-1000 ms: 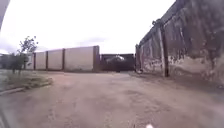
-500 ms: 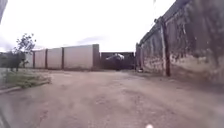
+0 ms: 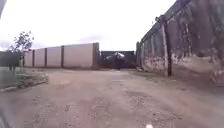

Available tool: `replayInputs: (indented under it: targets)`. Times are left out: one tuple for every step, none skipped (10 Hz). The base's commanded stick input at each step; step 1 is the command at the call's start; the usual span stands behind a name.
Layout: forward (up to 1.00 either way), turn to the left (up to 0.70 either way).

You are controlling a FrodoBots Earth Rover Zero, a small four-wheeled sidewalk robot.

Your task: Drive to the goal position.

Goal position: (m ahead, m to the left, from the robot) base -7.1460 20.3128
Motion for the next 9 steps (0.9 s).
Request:
replayInputs:
  targets:
    - [0.3,0.0]
    - [0.3,0.0]
    - [0.3,0.0]
    - [0.3,0.0]
    - [0.3,0.0]
    - [0.3,0.0]
    - [0.3,0.0]
    - [0.3,0.0]
    - [0.3,0.0]
